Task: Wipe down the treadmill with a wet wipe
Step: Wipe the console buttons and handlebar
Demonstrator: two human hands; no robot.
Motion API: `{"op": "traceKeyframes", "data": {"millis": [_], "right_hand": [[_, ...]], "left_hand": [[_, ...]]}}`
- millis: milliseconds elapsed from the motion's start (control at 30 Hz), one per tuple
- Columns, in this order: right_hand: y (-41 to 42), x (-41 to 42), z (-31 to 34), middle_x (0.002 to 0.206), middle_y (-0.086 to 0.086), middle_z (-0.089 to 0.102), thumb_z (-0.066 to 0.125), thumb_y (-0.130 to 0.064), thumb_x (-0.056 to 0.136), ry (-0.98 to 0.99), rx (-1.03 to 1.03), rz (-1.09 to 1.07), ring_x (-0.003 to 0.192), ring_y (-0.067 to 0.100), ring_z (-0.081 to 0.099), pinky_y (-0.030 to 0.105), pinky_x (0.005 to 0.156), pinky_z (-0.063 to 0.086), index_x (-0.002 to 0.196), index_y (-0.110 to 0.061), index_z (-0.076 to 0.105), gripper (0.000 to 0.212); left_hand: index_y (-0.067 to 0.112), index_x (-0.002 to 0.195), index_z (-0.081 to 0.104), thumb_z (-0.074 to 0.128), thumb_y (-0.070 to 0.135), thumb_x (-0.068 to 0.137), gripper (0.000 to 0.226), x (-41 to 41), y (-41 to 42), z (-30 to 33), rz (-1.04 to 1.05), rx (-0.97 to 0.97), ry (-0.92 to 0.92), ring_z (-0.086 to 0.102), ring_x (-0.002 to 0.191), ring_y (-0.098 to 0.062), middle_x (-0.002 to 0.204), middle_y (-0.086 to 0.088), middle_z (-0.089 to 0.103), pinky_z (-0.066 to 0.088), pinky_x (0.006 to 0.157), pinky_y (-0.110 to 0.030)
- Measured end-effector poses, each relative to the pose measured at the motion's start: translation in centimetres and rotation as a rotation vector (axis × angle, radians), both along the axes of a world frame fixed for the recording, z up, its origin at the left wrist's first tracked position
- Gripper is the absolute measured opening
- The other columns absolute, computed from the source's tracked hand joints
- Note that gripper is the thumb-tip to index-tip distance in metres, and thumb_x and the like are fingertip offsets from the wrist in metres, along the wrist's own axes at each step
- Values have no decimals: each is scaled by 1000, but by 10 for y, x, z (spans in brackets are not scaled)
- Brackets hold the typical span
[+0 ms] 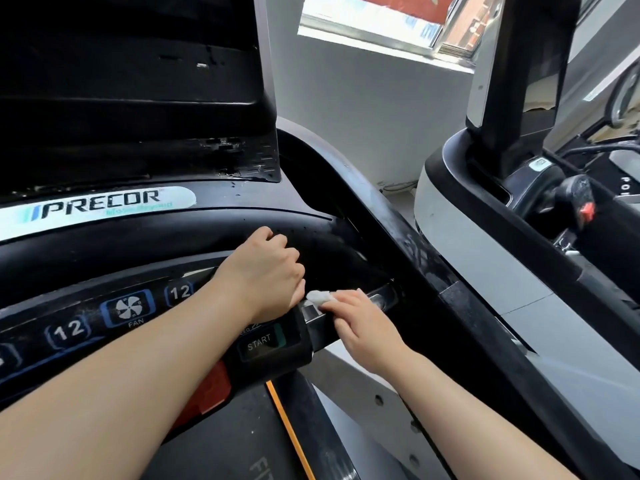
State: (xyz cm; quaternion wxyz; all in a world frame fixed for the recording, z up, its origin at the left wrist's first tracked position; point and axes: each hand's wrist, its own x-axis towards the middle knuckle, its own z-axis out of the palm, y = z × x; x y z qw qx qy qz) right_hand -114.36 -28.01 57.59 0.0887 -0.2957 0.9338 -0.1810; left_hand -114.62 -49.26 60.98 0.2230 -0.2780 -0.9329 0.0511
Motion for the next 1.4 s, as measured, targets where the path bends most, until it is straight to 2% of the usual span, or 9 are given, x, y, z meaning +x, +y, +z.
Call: {"op": "traceKeyframes", "data": {"millis": [100,300,500,667,800,1067,1167,1333,1400], "right_hand": [[15,-20,2,146,-1,42,34,-21,99,26,77,-125,137,16,29,27,114,18,114,-13,66,36],[31,-33,-6,100,3,64,26,-33,99,48,120,-340,105,23,54,36,107,25,96,-10,65,46],[27,-34,-2,122,4,64,48,-3,93,-52,-135,-358,117,18,56,26,105,38,116,-17,68,33],[47,-49,-8,127,7,59,46,2,88,18,145,-319,126,25,47,29,106,32,116,-13,67,38],[34,-51,-12,114,6,63,44,1,85,-20,81,-502,130,33,39,30,107,27,108,-16,65,36],[8,-16,-5,108,8,66,43,9,78,15,26,-71,106,21,56,27,114,6,105,-8,69,42],[31,-42,-6,105,6,65,44,1,77,39,154,-190,109,23,55,35,118,10,103,-11,69,38],[9,-20,-23,94,5,69,33,-9,68,43,-236,-557,99,24,58,33,101,36,90,-7,70,43],[-13,5,-31,96,0,68,35,-4,69,99,-433,-568,109,19,57,29,104,32,91,-5,71,42]], "left_hand": [[16,46,54,30,34,81,46,0,-1,-1,10,10,-6,46,49,-25,48,-2,49,43,60,-36],[16,45,53,30,33,81,46,0,0,0,12,9,-28,45,48,-25,48,-2,49,44,58,-36],[17,44,52,30,33,81,46,1,0,2,11,0,-37,44,48,-24,48,-2,48,43,58,-34],[16,45,53,29,33,81,46,1,1,4,13,-16,-56,45,48,-24,48,-2,48,43,58,-34],[16,45,53,29,33,81,47,3,1,5,15,-30,-82,45,47,-24,48,-2,48,43,58,-35],[19,48,55,26,35,83,47,4,2,7,42,-65,-91,46,51,-24,51,0,51,42,62,-35],[22,56,57,22,37,85,49,7,1,8,56,-89,-115,49,58,-22,59,2,55,42,68,-34],[22,74,64,21,36,91,48,12,3,12,92,-89,-122,53,74,-23,76,2,60,41,81,-36],[21,84,62,23,36,95,43,12,3,11,104,-104,-189,51,83,-23,86,1,60,37,87,-37]]}}
